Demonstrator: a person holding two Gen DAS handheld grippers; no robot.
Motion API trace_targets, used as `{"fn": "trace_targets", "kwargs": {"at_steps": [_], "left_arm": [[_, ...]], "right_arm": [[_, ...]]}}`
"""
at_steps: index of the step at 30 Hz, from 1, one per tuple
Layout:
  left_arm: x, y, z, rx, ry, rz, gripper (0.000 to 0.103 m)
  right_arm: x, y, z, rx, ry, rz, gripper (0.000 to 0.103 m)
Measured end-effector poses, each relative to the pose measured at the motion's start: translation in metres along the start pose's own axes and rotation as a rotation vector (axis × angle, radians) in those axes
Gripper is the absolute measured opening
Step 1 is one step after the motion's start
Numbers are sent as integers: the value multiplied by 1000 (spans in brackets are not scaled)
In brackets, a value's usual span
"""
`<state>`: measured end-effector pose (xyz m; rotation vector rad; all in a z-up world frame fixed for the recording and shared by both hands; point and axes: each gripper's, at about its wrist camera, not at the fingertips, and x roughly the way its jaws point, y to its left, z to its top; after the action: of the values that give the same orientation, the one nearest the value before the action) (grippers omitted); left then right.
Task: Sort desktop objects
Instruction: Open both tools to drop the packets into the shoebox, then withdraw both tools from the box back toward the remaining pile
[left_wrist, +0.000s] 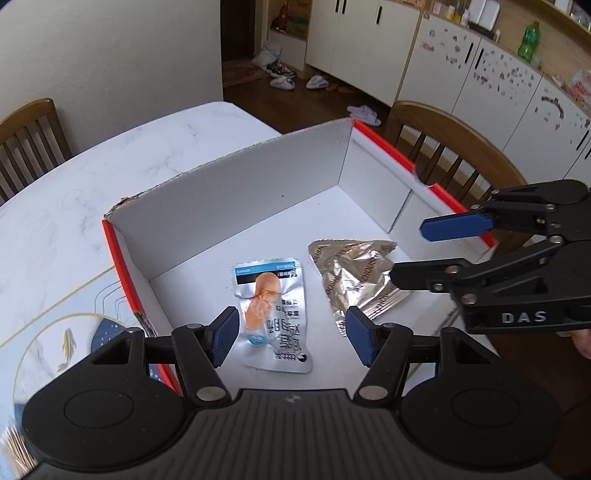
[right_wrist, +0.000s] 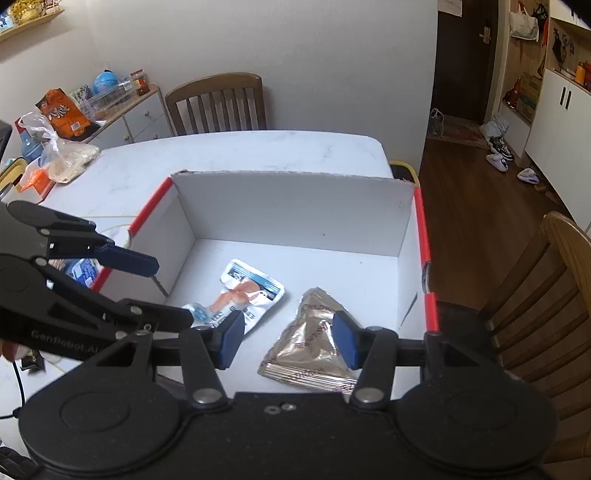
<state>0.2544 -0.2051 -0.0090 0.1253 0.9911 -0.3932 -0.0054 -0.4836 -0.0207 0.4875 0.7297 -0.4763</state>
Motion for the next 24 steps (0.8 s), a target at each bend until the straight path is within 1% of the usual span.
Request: {"fn": "trace_targets", "kwargs": {"at_steps": [5, 6, 7, 9, 13, 15, 20, 24], "left_arm": [[-17, -1, -9, -16, -37, -11, 64], [-21, -1, -11, -16, -45, -11, 67], [-25, -1, -14, -17, -53, -13, 69], [-32, 0, -19, -27, -68, -26, 69], [-48, 3, -34, -41, -90, -35, 70], [-56, 4, -42, -43, -101, -36, 74], [-70, 13, -59, -57, -120, -48, 75], [-79, 20, -70, -63, -136, -51, 79]], "right_arm": [[-7, 10, -1, -14, -18, -4, 55], [-9, 12, -2, -15, -26, -8, 56], [-12, 14, -2, -16, -32, -10, 60], [-16, 17, -3, -13, -42, -15, 63], [-21, 26, -6, -8, -54, -25, 64], [-21, 31, -8, -5, -58, -30, 66], [-26, 44, -11, 12, -76, -34, 69], [-32, 55, -13, 24, -91, -34, 72]]}}
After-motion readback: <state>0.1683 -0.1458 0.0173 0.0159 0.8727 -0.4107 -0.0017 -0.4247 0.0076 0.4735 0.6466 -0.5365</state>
